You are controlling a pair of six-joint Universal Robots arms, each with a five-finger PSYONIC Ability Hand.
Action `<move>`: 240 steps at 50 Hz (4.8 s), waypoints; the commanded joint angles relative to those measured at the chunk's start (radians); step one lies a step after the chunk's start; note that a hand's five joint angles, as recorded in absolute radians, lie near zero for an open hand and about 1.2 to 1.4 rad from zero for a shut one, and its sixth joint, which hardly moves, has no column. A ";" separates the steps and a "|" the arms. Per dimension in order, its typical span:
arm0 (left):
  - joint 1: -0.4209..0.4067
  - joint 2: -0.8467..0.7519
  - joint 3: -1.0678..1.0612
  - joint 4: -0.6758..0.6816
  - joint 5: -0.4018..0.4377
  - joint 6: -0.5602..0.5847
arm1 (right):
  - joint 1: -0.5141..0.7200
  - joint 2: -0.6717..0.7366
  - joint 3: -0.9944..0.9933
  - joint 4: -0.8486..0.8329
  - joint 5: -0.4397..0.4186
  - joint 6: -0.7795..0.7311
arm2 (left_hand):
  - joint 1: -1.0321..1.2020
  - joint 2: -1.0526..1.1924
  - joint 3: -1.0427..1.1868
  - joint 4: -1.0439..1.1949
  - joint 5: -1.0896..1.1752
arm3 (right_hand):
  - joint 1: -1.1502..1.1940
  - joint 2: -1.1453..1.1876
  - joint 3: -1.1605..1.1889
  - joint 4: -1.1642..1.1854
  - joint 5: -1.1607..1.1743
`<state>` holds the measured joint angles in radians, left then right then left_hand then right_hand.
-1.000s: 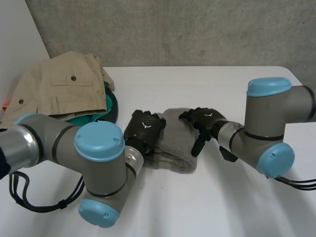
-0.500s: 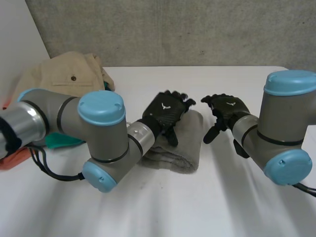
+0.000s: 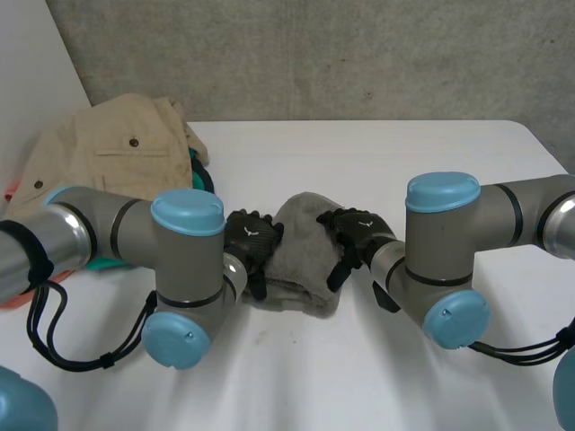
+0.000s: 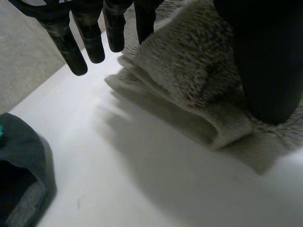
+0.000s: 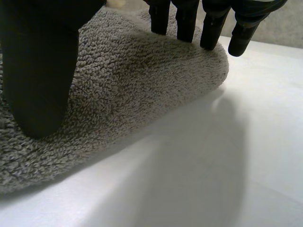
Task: Fold the laundry.
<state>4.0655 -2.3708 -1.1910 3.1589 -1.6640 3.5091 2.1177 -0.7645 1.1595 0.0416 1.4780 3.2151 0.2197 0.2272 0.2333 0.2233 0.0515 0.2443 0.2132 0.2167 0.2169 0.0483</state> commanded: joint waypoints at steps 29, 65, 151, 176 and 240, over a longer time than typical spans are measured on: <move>0.112 0.400 -0.137 -0.019 0.624 -0.269 | -0.047 -0.179 0.396 -0.169 -0.039 0.330 | 0.035 0.027 0.021 0.031 0.029 | -0.070 -0.039 -0.042 -0.042 -0.048; 0.107 0.413 -0.153 -0.010 0.624 -0.274 | 0.047 0.011 0.097 -0.189 0.110 0.319 | 0.038 0.030 0.024 0.034 0.032 | 1.152 1.183 1.180 1.179 1.173; 0.199 0.564 -0.050 0.173 0.222 -0.378 | -0.438 -0.366 0.350 -0.845 -0.353 -0.745 | 0.018 0.010 0.004 0.014 0.011 | -0.070 -0.039 -0.042 -0.042 -0.048; 0.598 0.039 0.077 0.254 0.280 0.107 | -0.369 -0.542 0.691 -0.531 -0.504 -0.788 | 1.176 1.168 1.162 1.172 1.170 | -0.070 -0.039 -0.042 -0.042 -0.048; 0.256 -0.120 0.180 0.121 0.452 0.125 | -0.348 -0.446 0.707 -0.296 -0.197 -0.575 | 0.061 0.054 0.048 0.058 0.055 | 0.102 0.133 0.130 0.129 0.123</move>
<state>4.3346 -2.4059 -1.1049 3.2679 -1.2201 3.6382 1.7412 -1.2112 1.8203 -0.1645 1.2910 2.6312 0.2009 0.2168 0.2188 0.2157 0.0524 0.2636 0.2688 0.2713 0.2697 0.1019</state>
